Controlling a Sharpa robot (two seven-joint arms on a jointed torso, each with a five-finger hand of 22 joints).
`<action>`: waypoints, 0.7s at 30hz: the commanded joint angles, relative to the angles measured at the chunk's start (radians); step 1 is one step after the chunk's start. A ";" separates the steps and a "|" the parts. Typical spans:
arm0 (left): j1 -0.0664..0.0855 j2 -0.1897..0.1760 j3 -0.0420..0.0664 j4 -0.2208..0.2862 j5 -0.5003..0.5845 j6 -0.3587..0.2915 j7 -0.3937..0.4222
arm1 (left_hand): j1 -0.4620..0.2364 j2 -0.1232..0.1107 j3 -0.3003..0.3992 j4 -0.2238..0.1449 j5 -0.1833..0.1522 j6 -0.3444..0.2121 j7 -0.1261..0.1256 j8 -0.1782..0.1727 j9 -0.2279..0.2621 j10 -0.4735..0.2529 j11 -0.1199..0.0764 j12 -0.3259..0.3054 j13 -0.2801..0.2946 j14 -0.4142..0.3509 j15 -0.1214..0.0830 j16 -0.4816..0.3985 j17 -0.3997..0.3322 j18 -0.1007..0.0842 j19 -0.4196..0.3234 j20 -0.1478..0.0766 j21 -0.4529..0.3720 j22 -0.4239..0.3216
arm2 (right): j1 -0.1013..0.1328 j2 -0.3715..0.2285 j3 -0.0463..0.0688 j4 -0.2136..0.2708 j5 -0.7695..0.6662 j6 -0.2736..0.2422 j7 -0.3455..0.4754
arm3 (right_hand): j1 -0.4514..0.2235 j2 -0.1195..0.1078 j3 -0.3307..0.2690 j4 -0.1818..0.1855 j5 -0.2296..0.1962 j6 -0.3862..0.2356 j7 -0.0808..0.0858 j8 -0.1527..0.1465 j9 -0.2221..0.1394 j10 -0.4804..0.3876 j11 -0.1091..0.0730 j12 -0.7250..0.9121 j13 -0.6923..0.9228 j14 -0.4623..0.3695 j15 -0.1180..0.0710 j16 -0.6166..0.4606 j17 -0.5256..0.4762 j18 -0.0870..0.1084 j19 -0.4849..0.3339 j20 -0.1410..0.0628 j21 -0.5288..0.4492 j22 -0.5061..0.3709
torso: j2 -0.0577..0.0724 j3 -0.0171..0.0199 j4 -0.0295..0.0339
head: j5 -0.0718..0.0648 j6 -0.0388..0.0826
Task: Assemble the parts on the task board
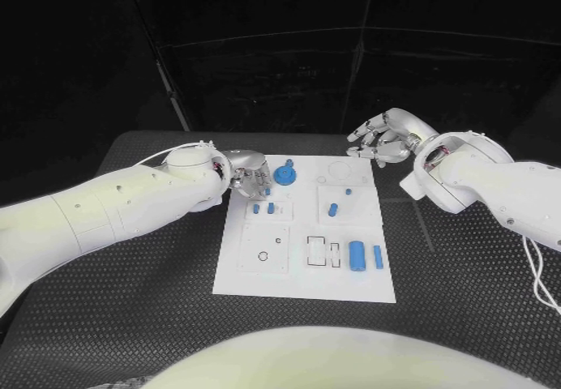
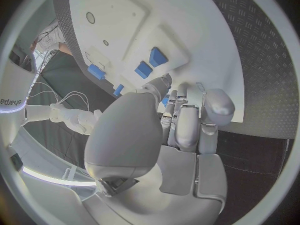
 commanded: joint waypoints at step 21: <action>-0.009 -0.168 0.043 0.096 0.956 -0.274 0.317 | -0.006 -0.003 0.015 -0.012 -0.006 0.063 0.018 0.021 0.004 0.018 0.009 0.042 0.018 -0.174 0.018 -0.272 -0.423 0.057 -0.218 0.018 -0.422 -0.293 | -0.038 -0.022 -0.009 0.037 -0.625 0.160 -0.091 | 0.080 -0.058 0.096 -0.001 -0.090 0.116 -0.008 -0.095 -0.003 0.058 0.018 -0.393 -0.390 0.036 0.008 0.071 0.097 -0.020 0.092 0.008 0.102 0.160 | 0.000 -0.0002 0.0011 | -0.058 0.028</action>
